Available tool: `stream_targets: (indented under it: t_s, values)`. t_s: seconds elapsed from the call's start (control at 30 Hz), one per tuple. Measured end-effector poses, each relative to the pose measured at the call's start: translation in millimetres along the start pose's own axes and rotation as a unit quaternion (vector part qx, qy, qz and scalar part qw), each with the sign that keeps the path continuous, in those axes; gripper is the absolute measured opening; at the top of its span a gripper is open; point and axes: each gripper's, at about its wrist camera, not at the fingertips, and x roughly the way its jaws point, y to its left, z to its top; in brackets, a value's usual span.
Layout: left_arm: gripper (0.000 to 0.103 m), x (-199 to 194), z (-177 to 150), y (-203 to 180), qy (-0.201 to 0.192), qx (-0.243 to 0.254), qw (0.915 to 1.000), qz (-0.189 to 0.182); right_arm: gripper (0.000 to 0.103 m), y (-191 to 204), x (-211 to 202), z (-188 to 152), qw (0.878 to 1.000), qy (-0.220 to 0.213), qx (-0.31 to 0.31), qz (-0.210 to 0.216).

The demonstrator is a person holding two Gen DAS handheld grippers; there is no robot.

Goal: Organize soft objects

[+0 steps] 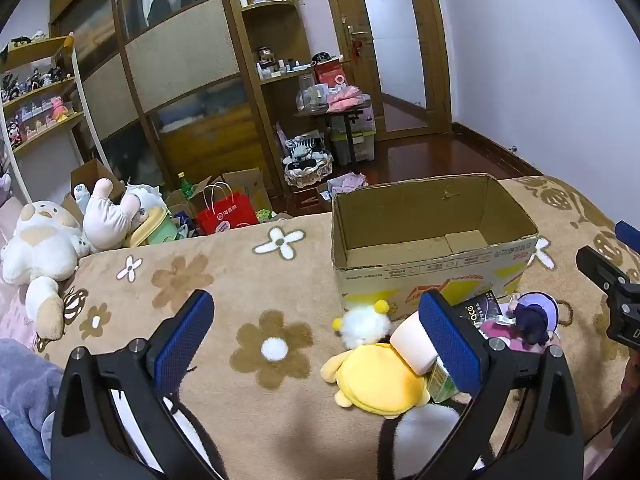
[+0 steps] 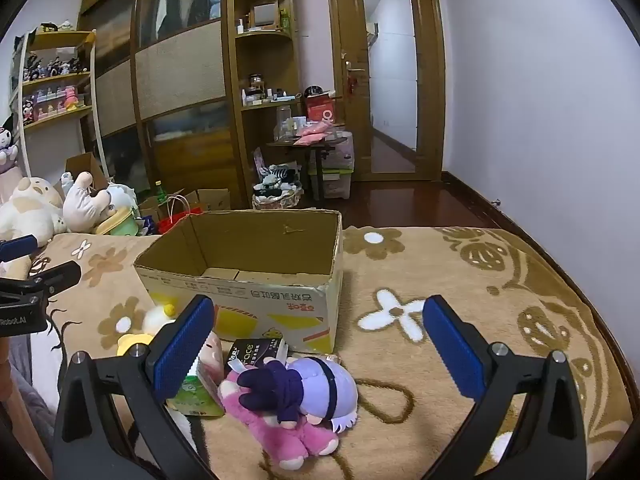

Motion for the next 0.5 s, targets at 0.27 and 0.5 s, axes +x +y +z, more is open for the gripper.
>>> stream_targets:
  t_s: [0.27,0.5]
  values:
    - [0.101,-2.0,-0.6,-1.5,0.004,-0.003,1.0,0.005,0.103,0.3,-1.4,0.2,1.0,-0.004,-0.002,0.0]
    - [0.101,0.7,-0.3,-0.9,0.007,0.003,1.0,0.003,0.103,-2.5,-5.2,0.3,1.0,-0.004,-0.002,-0.005]
